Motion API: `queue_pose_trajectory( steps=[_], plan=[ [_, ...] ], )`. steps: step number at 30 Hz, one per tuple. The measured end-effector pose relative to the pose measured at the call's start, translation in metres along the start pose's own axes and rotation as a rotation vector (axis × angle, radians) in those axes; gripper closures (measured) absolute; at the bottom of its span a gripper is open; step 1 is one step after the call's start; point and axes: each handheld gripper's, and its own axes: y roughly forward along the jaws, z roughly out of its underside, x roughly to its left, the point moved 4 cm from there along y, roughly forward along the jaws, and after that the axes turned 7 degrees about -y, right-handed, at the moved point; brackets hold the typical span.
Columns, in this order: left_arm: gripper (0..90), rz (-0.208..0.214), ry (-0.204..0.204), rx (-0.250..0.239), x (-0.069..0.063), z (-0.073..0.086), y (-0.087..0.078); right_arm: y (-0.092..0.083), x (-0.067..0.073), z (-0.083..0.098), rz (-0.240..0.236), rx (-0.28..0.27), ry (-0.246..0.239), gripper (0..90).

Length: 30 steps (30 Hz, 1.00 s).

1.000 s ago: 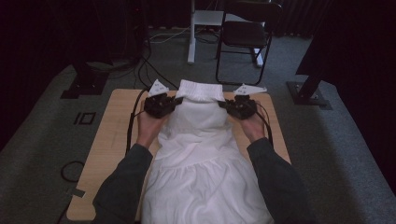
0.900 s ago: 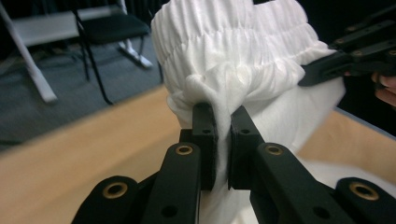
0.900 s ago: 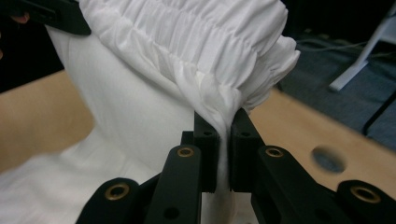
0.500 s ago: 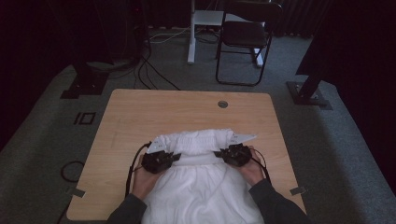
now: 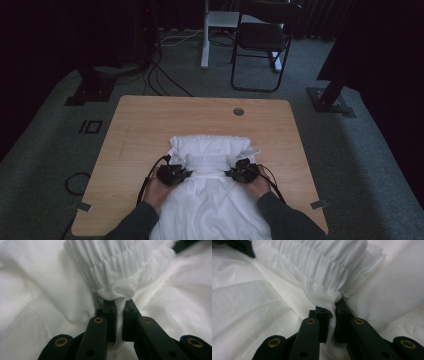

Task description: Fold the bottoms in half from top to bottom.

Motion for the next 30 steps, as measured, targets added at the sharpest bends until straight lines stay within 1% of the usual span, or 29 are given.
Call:
queue_pose_trajectory(
  steps=[2, 4, 5, 6, 7, 8, 9, 10, 11, 12, 14, 15, 16, 17, 18, 19, 20, 21, 22, 24, 25, 26, 27, 28, 29, 30],
  plan=[
    [84.4, -0.027, 0.002, 0.014, 0.013, -0.014, 0.007, 0.006, -0.004, -0.008, 0.031, 0.011, 0.001, 83.7],
    [84.3, -0.053, -0.002, 0.028, 0.022, -0.025, 0.014, 0.013, -0.009, -0.017, 0.059, 0.026, -0.008, 83.8],
    [84.2, -0.063, 0.001, 0.033, 0.024, -0.029, 0.016, 0.016, -0.015, -0.021, 0.071, 0.030, -0.019, 83.8],
    [84.1, -0.069, 0.007, 0.039, 0.025, -0.033, 0.019, 0.018, -0.020, -0.025, 0.078, 0.035, -0.019, 83.9],
    [84.0, -0.066, 0.003, 0.037, 0.025, -0.038, 0.022, 0.021, -0.029, -0.029, 0.096, 0.037, -0.025, 84.0],
    [83.9, -0.062, 0.001, 0.037, 0.023, -0.040, 0.024, 0.024, -0.042, -0.034, 0.123, 0.038, -0.032, 84.0],
    [83.8, -0.063, 0.006, 0.035, 0.022, -0.042, 0.027, 0.027, -0.052, -0.038, 0.140, 0.035, -0.028, 84.0],
    [83.7, -0.071, 0.017, 0.034, 0.020, -0.044, 0.030, 0.029, -0.060, -0.041, 0.146, 0.032, -0.015, 84.0],
    [83.8, -0.083, 0.031, 0.034, 0.020, -0.048, 0.033, 0.032, -0.067, -0.044, 0.149, 0.028, 0.018, 84.0],
    [83.8, -0.093, 0.032, 0.032, 0.023, -0.050, 0.035, 0.035, -0.074, -0.048, 0.148, 0.023, 0.041, 84.0],
    [84.0, -0.100, 0.025, 0.035, 0.034, -0.055, 0.037, 0.038, -0.076, -0.053, 0.155, 0.035, 0.050, 83.9],
    [84.0, -0.100, 0.025, 0.035, 0.034, -0.055, 0.037, 0.038, -0.076, -0.053, 0.155, 0.035, 0.050, 83.9],
    [84.0, -0.113, 0.016, 0.033, 0.042, -0.059, 0.039, 0.039, -0.075, -0.054, 0.158, 0.040, 0.051, 84.0],
    [84.0, -0.124, 0.012, 0.041, 0.048, -0.062, 0.040, 0.039, -0.070, -0.054, 0.154, 0.043, 0.049, 84.0],
    [84.0, -0.140, 0.013, 0.043, 0.052, -0.064, 0.040, 0.040, -0.067, -0.055, 0.146, 0.043, 0.051, 83.9],
    [83.9, -0.159, 0.015, 0.056, 0.058, -0.068, 0.042, 0.041, -0.065, -0.055, 0.137, 0.041, 0.049, 83.9],
    [83.8, -0.168, 0.013, 0.059, 0.061, -0.071, 0.043, 0.042, -0.062, -0.056, 0.122, 0.029, 0.057, 83.8],
    [83.7, -0.180, 0.010, 0.062, 0.064, -0.073, 0.044, 0.043, -0.062, -0.056, 0.117, 0.023, 0.060, 83.8],
    [83.7, -0.203, 0.015, 0.061, 0.067, -0.076, 0.046, 0.045, -0.062, -0.057, 0.109, 0.016, 0.074, 83.8],
    [83.7, -0.240, 0.002, 0.047, 0.070, -0.081, 0.051, 0.048, -0.063, -0.058, 0.102, -0.004, 0.083, 83.8],
    [83.7, -0.250, -0.024, 0.032, 0.071, -0.083, 0.054, 0.049, -0.064, -0.059, 0.110, -0.011, 0.074, 83.8],
    [83.7, -0.252, -0.036, 0.026, 0.072, -0.084, 0.055, 0.051, -0.067, -0.060, 0.133, -0.013, 0.053, 83.8],
    [83.7, -0.253, -0.055, 0.024, 0.071, -0.086, 0.057, 0.051, -0.069, -0.061, 0.151, -0.013, 0.045, 83.8],
    [83.7, -0.254, -0.059, 0.024, 0.071, -0.088, 0.058, 0.053, -0.075, -0.063, 0.179, -0.016, 0.046, 83.8],
    [83.7, -0.261, -0.056, 0.032, 0.069, -0.090, 0.060, 0.054, -0.079, -0.064, 0.190, -0.017, 0.059, 83.8],
    [84.0, -0.271, -0.054, 0.036, 0.068, -0.092, 0.061, 0.054, -0.085, -0.065, 0.189, -0.024, 0.091, 83.8]
  ],
)
